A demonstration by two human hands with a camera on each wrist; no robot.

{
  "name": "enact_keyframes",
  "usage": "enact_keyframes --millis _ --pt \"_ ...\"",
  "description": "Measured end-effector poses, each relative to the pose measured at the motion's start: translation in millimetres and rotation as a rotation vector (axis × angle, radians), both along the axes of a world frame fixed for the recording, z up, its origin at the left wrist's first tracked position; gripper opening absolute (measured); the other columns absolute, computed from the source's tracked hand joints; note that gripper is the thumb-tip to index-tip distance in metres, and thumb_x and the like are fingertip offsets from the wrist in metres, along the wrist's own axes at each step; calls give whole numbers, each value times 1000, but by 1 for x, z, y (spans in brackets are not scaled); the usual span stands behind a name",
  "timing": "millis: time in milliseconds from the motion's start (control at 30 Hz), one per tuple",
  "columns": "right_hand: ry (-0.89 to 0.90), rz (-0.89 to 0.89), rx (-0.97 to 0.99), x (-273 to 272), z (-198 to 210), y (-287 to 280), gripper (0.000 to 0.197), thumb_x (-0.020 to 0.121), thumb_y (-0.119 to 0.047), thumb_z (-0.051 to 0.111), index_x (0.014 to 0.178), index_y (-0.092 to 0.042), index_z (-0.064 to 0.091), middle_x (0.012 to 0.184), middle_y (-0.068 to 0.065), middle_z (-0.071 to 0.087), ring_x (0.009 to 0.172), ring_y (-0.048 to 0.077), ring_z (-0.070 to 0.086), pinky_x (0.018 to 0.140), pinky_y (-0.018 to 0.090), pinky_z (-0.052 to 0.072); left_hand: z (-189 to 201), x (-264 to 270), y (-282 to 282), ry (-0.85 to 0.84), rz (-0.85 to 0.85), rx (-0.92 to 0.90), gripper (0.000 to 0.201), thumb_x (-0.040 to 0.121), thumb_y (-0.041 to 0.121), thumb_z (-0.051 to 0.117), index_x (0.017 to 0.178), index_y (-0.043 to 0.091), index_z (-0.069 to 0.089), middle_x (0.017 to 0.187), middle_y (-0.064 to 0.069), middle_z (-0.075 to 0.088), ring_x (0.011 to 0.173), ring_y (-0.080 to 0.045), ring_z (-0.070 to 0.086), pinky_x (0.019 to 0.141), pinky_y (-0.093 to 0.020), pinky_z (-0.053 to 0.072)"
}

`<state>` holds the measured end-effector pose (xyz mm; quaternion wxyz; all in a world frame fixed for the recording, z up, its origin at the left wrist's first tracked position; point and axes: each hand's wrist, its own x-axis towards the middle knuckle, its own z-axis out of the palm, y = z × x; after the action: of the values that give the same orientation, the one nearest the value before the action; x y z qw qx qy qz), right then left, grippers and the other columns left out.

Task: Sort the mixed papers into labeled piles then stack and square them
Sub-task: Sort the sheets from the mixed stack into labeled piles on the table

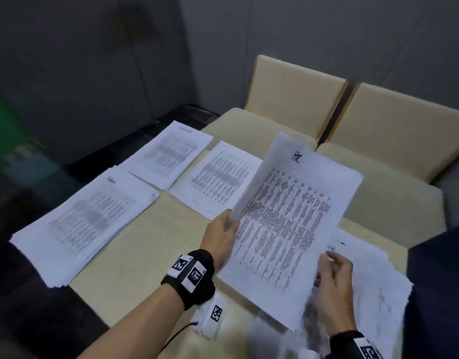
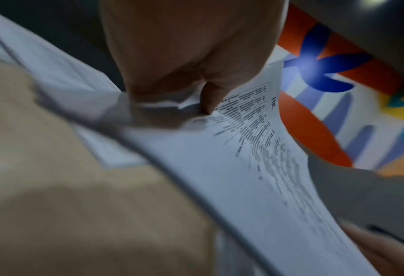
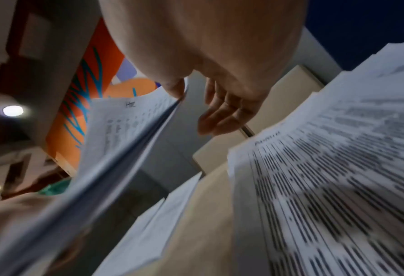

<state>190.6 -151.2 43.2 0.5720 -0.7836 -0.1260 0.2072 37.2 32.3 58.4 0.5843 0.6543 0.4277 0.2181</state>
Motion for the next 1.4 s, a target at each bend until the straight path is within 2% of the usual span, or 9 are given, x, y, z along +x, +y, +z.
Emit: enact_keyframes --millis 100,233,467,700,833,1000,1067,1167,1400 --pt "97 17 -85 -7 -31 10 22 102 -31 49 114 -12 48 97 10 65 82 28 62 82 47 52 -7 -61 36 38 167 -27 16 103 25 46 110 32 58 104 -8 66 84 -21 61 72 -26 49" --pt "122 56 -307 -23 -58 17 27 94 -23 64 113 -7 54 92 10 65 83 32 63 86 45 49 -11 -98 100 74 262 -4 15 101 21 47 103 30 57 85 -11 58 70 -22 50 66 -40 47" --pt "80 -92 -349 -30 -64 21 16 89 0 67 101 3 57 83 17 58 69 27 52 71 30 41 -11 -36 242 422 52 208 15 100 16 43 102 9 55 84 -7 59 68 -22 54 53 -28 42" --pt "60 -245 -353 -31 -77 -8 16 87 18 58 100 11 53 71 11 44 48 1 50 55 3 40 -63 10 294 829 -102 267 30 97 17 53 121 -1 51 112 -18 62 93 -33 61 77 -39 52" --pt "21 -317 -352 -33 -75 -19 13 87 19 57 97 10 55 73 12 48 53 4 51 54 1 40 -71 28 279 1002 -56 495 56 89 21 61 136 3 36 136 -17 45 126 -32 46 103 -43 39" --pt "-35 -317 -535 -8 -75 -45 8 87 4 66 93 -2 65 76 8 61 61 -3 57 67 9 45 -51 71 209 646 -207 500 27 90 20 55 114 8 58 117 -11 60 109 -31 58 92 -41 48" --pt "-42 -266 -652 4 -72 -56 9 88 -11 70 96 -14 68 91 6 67 85 16 63 83 31 49 -38 85 161 471 -294 407 14 90 20 57 99 11 63 104 -8 66 98 -28 62 84 -37 52" --pt "-84 -189 -773 30 -62 -68 21 85 -17 71 104 -9 66 106 13 64 96 30 59 83 35 45 -28 99 83 311 -383 298 6 90 22 60 88 16 62 94 -4 69 89 -23 63 73 -29 49" --pt "-72 -181 -862 84 -68 -78 45 73 -43 78 101 -12 62 109 15 60 103 34 59 81 34 46 -58 109 -35 553 -558 277 31 92 28 58 115 8 60 112 -7 65 101 -25 62 85 -33 51"
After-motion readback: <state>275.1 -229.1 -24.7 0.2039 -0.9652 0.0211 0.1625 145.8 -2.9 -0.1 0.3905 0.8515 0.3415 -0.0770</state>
